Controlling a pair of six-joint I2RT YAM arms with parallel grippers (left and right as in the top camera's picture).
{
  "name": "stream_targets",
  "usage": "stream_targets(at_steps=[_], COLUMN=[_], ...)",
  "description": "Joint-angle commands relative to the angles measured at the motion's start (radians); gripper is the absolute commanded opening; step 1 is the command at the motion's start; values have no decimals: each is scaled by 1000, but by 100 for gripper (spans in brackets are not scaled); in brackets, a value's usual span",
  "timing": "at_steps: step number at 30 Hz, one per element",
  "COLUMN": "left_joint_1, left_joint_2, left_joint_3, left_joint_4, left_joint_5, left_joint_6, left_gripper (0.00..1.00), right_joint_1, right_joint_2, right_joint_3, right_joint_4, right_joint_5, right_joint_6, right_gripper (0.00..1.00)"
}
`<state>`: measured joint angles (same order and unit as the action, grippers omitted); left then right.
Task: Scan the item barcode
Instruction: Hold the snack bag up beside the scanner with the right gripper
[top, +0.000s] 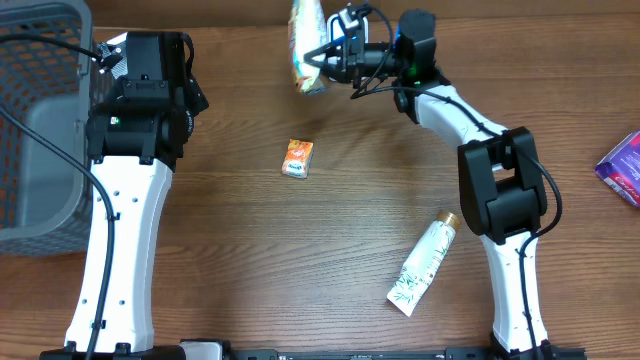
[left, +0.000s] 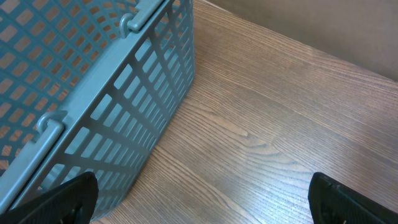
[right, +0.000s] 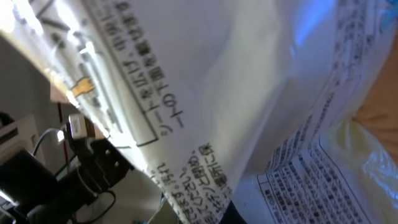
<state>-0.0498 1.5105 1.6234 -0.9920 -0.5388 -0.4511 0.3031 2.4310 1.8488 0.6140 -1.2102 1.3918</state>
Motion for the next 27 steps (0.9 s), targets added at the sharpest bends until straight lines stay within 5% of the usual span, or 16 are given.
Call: stream_targets(at_steps=[1, 15, 24, 27], left_joint_1=[5, 5, 5, 5], left_joint_2=[6, 6, 6, 6], left_joint_3=[0, 0, 0, 0], left_joint_4=[2, 2, 2, 2], left_joint_5=[-18, -18, -18, -18], left_joint_6=[-21, -21, -21, -21], left_gripper=[100, 100, 100, 100], right_joint_1=[-16, -24, -43, -46], right_joint_2=[58, 180, 180, 180], right_joint_3=[13, 86, 89, 89], right_joint_4=[37, 304, 274, 98], right_joint_5=[30, 80, 119, 167], right_joint_6=[0, 137, 188, 350], right_gripper=[4, 3, 3, 3])
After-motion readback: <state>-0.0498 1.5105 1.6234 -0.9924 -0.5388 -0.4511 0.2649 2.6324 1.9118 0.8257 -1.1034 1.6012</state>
